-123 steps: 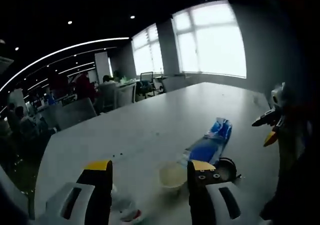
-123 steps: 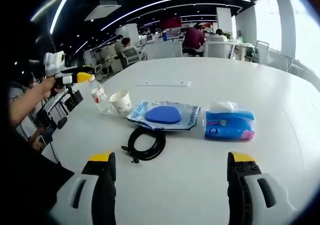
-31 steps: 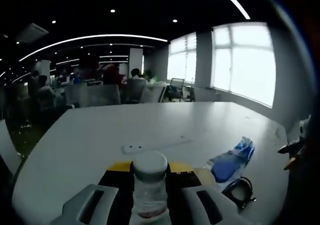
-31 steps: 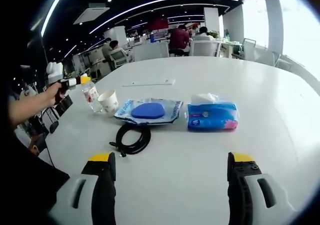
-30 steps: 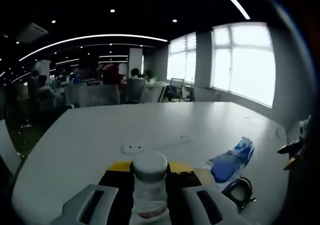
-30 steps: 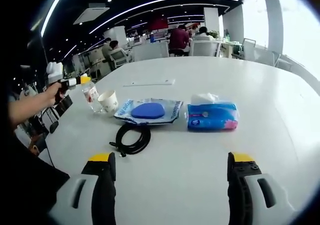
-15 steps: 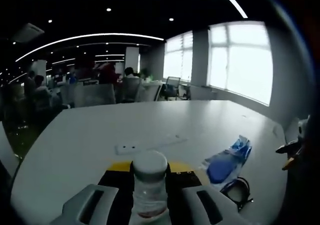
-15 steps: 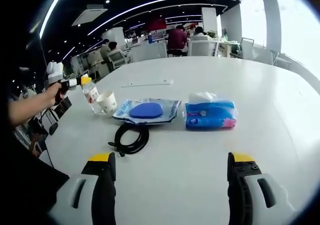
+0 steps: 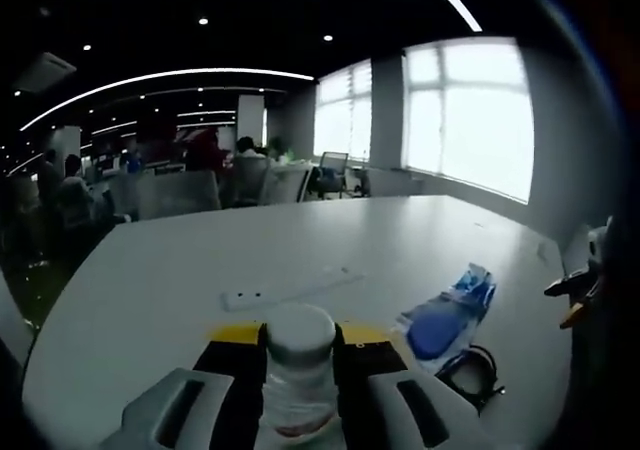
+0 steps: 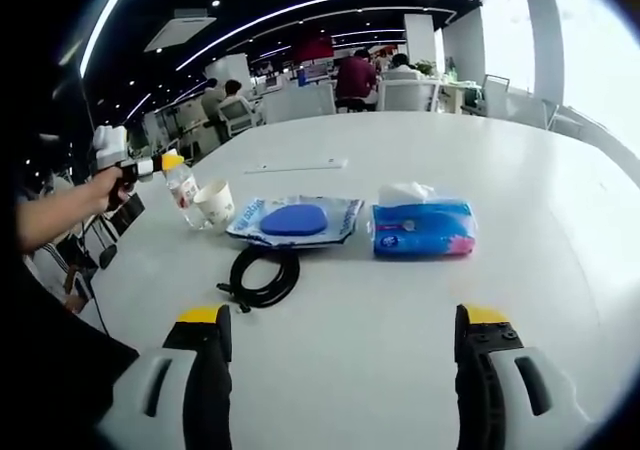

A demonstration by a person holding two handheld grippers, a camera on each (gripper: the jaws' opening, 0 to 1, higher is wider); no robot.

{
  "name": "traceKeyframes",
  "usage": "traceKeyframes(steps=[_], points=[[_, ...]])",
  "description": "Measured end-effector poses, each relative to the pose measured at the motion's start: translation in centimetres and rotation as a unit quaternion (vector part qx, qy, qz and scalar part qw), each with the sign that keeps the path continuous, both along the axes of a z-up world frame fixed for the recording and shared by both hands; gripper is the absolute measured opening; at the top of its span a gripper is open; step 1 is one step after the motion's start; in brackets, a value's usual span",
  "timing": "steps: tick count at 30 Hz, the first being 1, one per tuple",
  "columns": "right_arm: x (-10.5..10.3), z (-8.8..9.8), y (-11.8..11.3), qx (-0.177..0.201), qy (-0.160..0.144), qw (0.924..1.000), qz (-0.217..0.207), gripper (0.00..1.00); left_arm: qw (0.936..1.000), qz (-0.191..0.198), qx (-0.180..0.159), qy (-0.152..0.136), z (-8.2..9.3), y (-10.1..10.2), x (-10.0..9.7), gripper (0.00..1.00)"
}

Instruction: Arrange the tabletop items into an orderly group along one side of the table until the central work area is clear of visible clutter.

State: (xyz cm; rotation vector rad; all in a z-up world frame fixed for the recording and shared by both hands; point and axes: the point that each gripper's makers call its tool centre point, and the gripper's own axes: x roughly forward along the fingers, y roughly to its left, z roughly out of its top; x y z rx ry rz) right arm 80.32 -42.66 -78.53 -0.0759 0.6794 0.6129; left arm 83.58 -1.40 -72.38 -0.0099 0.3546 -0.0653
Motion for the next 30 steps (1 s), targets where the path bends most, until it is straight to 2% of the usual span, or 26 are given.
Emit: traceKeyframes(steps=[1, 3, 9, 16, 19, 21, 30], points=[[0.0, 0.0, 0.0, 0.0, 0.0, 1.0, 0.0, 0.88, 1.0, -0.001, 0.002, 0.0, 0.0, -0.1, 0.0, 0.35], [0.1, 0.0, 0.1, 0.0, 0.0, 1.0, 0.001, 0.88, 0.9998, -0.007, 0.018, 0.004, 0.0, -0.3, -0.1, 0.37], [0.3, 0.1, 0.3, 0.003, -0.001, 1.0, 0.001, 0.89, 0.9997, -0.01, 0.012, 0.016, -0.4, -0.5, -0.6, 0.44], [0.8, 0.1, 0.4, 0.001, -0.003, 1.0, 0.001, 0.89, 0.9992, -0.008, 0.012, 0.036, 0.3, -1.0, -2.0, 0.59], [1.1, 0.0, 0.5, -0.001, -0.003, 1.0, 0.0, 0.89, 0.9985, -0.009, 0.013, 0.052, 0.1, -1.1, -2.8, 0.61], [1.3, -0.1, 0.6, -0.001, -0.003, 1.0, 0.0, 0.89, 0.9973, -0.004, 0.005, 0.073, -0.5, -1.0, -3.3, 0.63], [1.4, -0.2, 1.8, 0.002, 0.006, 0.9999, 0.011, 0.88, 0.9963, -0.007, 0.009, 0.085, -0.2, -2.7, -5.1, 0.68]])
